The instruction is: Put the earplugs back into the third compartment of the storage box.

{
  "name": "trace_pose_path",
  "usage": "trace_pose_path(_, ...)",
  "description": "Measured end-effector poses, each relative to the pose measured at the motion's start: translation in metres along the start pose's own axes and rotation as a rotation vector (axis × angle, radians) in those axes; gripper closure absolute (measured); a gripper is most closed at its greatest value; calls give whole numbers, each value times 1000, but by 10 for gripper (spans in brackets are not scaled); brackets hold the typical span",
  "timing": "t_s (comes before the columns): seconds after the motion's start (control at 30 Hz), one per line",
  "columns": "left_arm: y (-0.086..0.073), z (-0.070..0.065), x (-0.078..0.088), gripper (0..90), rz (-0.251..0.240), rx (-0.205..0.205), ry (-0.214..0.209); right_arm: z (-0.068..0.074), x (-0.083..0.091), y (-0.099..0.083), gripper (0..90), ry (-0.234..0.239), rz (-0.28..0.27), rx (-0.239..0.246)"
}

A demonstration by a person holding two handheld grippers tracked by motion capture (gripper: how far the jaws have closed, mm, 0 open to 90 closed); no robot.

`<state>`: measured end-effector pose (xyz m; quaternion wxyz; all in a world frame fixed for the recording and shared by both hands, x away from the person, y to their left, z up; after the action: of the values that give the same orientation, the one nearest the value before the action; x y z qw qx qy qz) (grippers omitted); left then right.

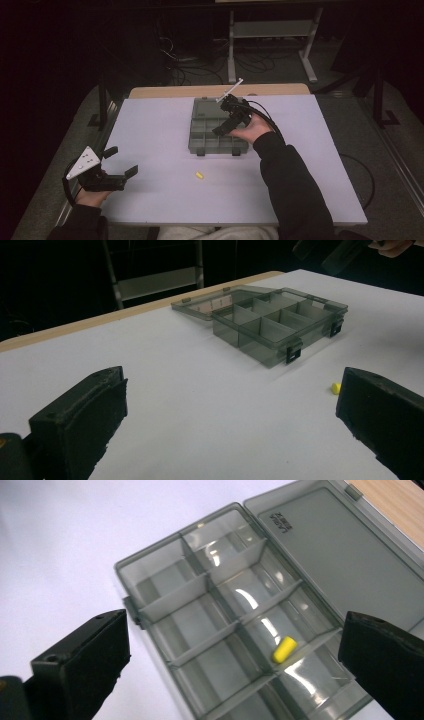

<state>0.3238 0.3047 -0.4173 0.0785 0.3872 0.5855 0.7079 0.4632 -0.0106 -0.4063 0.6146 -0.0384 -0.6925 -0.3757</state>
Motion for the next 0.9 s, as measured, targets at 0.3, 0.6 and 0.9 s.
trace_pose_path(0.3, 0, 1, 0, 0, -1, -1, 5, 32, -3, -4, 0, 31, -24, 60)
trace_pose_path(0.6, 0, 1, 0, 0, -1, 0, 3, 66, -19, -11, 0, 77, -11, 116)
trace_pose_path(0.9, 0, 0, 0, 0, -1, -2, 1, 97, -35, -14, 0, 110, -12, 180)
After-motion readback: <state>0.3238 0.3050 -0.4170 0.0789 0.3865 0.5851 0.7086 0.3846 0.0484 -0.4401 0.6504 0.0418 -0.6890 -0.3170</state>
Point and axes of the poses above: each handheld gripper's, and its own axes: x roughly backward along the jaws, y roughly out of its top, z roughly to its left, the point moved 8 cm from there along -x, roughly forward along the jaws, and after that the axes turned 8 degrees about z, right-handed, at the moved point
